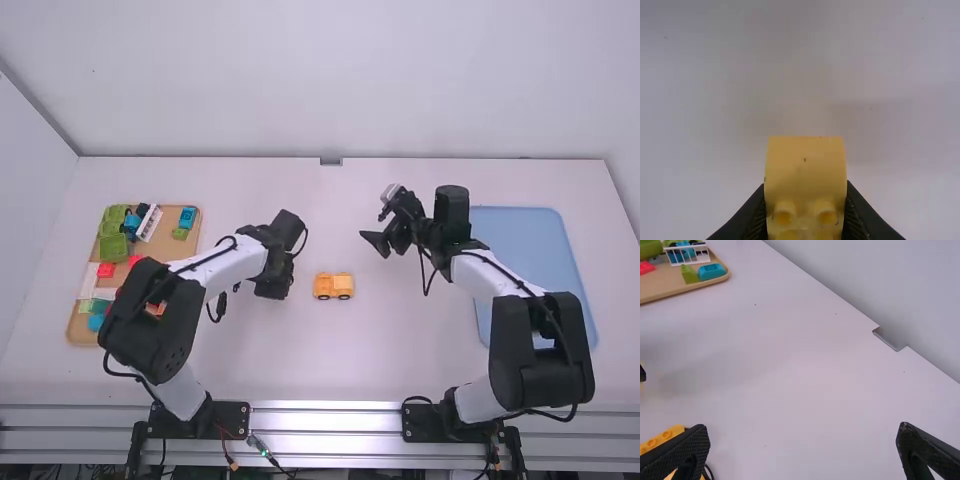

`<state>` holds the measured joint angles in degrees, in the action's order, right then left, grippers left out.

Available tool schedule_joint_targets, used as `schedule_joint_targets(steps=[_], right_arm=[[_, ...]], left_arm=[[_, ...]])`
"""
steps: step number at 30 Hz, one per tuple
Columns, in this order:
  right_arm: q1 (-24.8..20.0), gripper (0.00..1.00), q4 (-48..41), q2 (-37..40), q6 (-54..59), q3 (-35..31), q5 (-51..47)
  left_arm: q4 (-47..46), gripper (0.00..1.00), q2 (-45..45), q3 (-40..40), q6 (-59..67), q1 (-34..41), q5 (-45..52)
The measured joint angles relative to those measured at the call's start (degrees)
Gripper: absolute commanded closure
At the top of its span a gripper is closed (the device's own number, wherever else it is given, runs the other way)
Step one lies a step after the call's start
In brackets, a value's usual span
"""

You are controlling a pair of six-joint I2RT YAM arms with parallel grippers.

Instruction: Assemble lego blocks to make yellow taxi

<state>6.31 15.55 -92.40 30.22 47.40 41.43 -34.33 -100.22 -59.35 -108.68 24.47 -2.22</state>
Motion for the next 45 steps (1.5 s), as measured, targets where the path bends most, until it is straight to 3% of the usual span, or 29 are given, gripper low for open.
schedule_joint_targets(steps=[18, 26, 28, 30, 31, 34, 40, 45], right_arm=[[0.02, 0.01, -0.96, 0.00, -0.04, 0.02, 0.00], [0.00, 0.01, -0.98, 0.00, 0.20, 0.02, 0.00], [0.00, 0.01, -1.01, 0.00, 0.26, 0.02, 0.00], [0.00, 0.01, -1.03, 0.00, 0.26, 0.00, 0.00], [0.00, 0.01, -1.03, 0.00, 0.13, 0.02, 0.00], [0.00, 0.01, -1.03, 0.00, 0.04, 0.02, 0.00], [0.00, 0.01, -1.09, 0.00, 0.15, 0.02, 0.00], [0.02, 0.01, -1.11, 0.00, 0.24, 0.02, -0.02]], left_arm=[[1.18, 0.97, -4.15, 0.00, -6.25, 0.02, -1.03], [1.38, 0.82, -4.61, 0.00, -6.71, 0.00, -1.07], [1.40, 0.76, -4.61, 0.00, -6.88, 0.02, -1.07], [1.57, 0.57, -4.61, 0.00, -6.86, 0.02, -1.05], [1.70, 0.55, -4.61, 0.00, -6.88, 0.02, -1.05], [1.92, 0.33, -4.61, 0.00, -7.02, 0.02, -1.05], [2.34, 0.01, -4.61, 0.02, -6.51, 0.02, -1.05], [1.70, 0.01, -4.61, 0.00, -5.05, 0.00, -1.07]])
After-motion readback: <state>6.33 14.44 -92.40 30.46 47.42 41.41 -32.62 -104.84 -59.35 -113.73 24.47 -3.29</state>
